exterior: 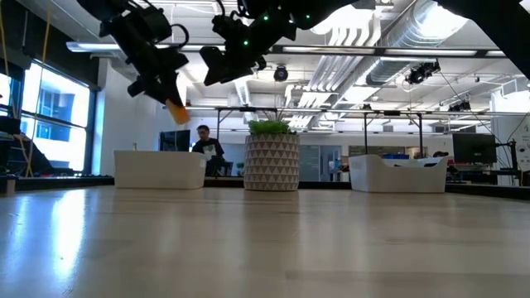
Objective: Sort & place blocks by color
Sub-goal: Put the yellow game piece into the left white bin, then return to Home Position
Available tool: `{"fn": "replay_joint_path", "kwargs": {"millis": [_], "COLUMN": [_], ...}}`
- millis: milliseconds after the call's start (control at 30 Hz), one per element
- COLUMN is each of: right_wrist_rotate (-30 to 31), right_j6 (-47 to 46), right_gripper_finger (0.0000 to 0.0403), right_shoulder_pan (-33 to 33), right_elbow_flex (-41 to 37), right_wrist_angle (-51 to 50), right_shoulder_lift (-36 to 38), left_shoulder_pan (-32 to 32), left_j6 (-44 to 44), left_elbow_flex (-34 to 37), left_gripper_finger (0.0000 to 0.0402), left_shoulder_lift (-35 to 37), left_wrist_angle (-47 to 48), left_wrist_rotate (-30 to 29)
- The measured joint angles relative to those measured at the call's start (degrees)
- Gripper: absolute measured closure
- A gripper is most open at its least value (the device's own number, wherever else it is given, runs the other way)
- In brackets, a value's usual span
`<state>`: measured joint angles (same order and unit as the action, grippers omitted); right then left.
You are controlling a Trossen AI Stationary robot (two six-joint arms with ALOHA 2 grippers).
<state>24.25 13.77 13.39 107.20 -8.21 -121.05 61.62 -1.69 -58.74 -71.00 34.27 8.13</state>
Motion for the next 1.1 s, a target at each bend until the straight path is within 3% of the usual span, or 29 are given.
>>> {"fn": "replay_joint_path", "kwargs": {"millis": [333,567,767,967,1100], "right_wrist_rotate": [0.4,7.2,7.2,5.6,0.7], "right_j6": [0.2,0.2,-3.0,-9.0,-12.5], "right_gripper_finger": [0.0165,0.0165,0.0165,0.0165,0.0165], "right_shoulder_pan": [-1.0,-3.4,-4.6,-3.8,-1.9], "right_elbow_flex": [0.0,0.0,0.0,0.0,0.0], "right_wrist_angle": [-0.1,-0.6,-7.6,-15.2,-16.5], "right_shoulder_lift": [0.0,0.1,2.1,4.9,6.2], "left_shoulder_pan": [-0.1,0.0,-2.2,-7.5,-11.4], "left_j6": [-1.3,-3.5,-4.3,-10.9,-15.9], "left_elbow_flex": [0.0,0.0,4.8,20.5,31.4], "left_gripper_finger": [0.0197,0.0179,0.0181,0.0181,0.0181], "left_shoulder_lift": [-5.8,-3.8,5.7,21.1,30.7], "left_wrist_angle": [0.7,1.4,1.0,-12.6,-23.5], "left_wrist_rotate": [-1.2,4.3,8.4,6.9,6.7]}}
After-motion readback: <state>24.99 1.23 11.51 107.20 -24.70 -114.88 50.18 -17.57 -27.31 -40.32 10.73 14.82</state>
